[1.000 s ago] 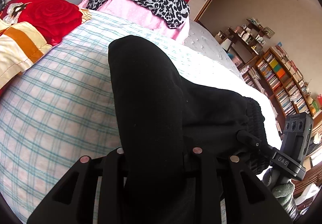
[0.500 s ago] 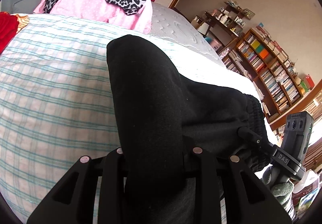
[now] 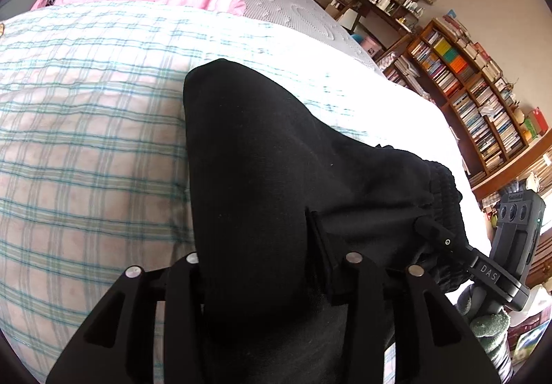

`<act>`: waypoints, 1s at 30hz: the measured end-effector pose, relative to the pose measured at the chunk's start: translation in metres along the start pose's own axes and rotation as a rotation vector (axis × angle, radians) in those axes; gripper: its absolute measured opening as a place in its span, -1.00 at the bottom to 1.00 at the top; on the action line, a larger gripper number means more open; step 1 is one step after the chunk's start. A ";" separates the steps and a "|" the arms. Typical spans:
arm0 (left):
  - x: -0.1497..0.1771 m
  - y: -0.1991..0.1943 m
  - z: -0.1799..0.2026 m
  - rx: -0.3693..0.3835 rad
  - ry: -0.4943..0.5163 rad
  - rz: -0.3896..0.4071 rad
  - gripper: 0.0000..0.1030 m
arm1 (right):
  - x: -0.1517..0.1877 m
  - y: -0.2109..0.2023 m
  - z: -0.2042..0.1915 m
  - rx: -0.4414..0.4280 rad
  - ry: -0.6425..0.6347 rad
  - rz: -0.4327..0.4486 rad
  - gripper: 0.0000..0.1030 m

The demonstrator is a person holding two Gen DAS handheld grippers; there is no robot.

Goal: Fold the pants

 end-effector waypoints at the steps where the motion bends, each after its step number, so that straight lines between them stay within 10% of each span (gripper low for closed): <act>1: 0.002 0.003 -0.005 -0.008 -0.008 -0.007 0.00 | 0.002 0.002 0.003 -0.005 0.008 -0.004 -0.22; 11: 0.022 -0.036 -0.018 -0.321 0.063 0.079 0.68 | 0.018 -0.038 0.019 0.123 0.047 0.071 0.33; 30: 0.102 -0.134 0.047 -0.540 0.116 0.249 0.89 | 0.103 -0.145 -0.072 0.295 -0.164 0.281 0.95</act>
Point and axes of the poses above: each gripper's, at about its wrist camera, not at the fingertips, and y roughly the way its jaws point, z to its right, x to its underside, the point moved 7 cm from there along y, roughly the way its jaws point, and after that the axes turned 11 degrees about -z, right-handed, at the moved point
